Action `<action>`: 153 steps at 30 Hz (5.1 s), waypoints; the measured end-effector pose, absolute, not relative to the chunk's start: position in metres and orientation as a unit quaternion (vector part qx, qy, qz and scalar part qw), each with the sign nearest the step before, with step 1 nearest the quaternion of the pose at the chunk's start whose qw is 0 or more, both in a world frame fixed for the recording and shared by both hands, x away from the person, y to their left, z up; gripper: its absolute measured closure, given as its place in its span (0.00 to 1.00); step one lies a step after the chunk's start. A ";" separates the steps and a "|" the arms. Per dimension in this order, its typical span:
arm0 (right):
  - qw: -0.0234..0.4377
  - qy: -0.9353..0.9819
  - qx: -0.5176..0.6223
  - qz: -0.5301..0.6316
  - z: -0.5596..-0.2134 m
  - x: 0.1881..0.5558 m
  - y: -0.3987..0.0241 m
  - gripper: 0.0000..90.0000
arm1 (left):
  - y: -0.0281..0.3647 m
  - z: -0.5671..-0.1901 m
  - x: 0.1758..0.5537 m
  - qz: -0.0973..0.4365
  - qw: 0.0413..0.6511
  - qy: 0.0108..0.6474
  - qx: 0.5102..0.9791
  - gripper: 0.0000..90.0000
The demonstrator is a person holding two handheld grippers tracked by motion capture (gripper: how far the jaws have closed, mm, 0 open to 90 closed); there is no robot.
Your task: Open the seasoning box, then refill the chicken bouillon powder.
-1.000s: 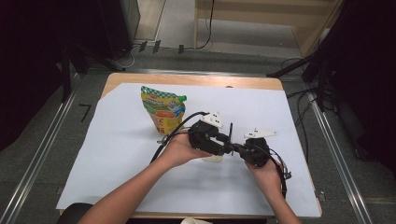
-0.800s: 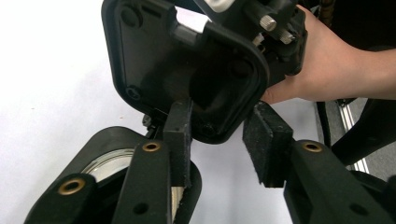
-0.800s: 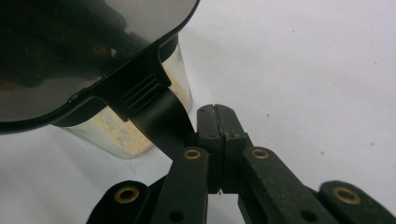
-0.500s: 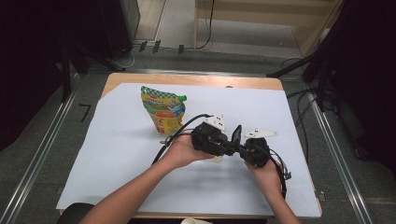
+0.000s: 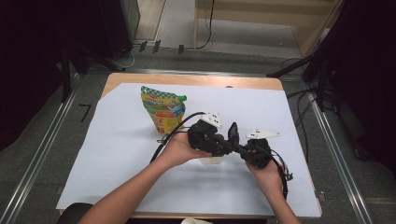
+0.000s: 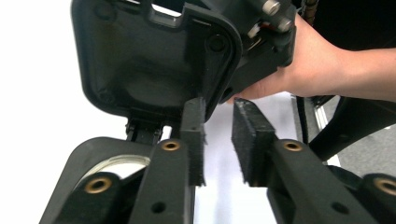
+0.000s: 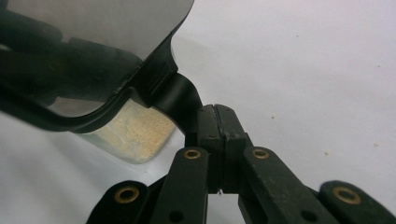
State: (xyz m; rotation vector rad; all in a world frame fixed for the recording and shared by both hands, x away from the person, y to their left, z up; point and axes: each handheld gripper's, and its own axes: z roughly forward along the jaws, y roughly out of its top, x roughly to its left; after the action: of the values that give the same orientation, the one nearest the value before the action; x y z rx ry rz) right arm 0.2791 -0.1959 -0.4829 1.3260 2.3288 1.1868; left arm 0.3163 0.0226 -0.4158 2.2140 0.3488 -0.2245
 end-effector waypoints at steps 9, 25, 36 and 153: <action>0.084 0.783 0.449 0.422 -0.472 0.250 -0.207 0.95 | 0.048 -0.407 0.323 -0.103 0.435 0.178 0.877 0.66; 0.038 0.820 0.356 0.447 -0.474 0.216 -0.163 0.69 | 0.099 -0.393 0.328 -0.068 0.456 0.207 0.863 0.54; 0.026 0.827 0.334 0.451 -0.464 0.213 -0.135 0.60 | 0.133 -0.391 0.335 -0.070 0.454 0.226 0.859 0.66; -0.003 0.842 0.277 0.463 -0.481 0.228 -0.048 0.51 | 0.217 -0.408 0.392 0.032 0.447 0.291 0.845 0.95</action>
State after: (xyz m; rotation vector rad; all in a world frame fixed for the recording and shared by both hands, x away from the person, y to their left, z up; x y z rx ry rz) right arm 0.2283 -0.0484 -0.4808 0.8719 2.6508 1.4559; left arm 0.3918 0.2175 -0.4084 2.0928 0.7193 0.0801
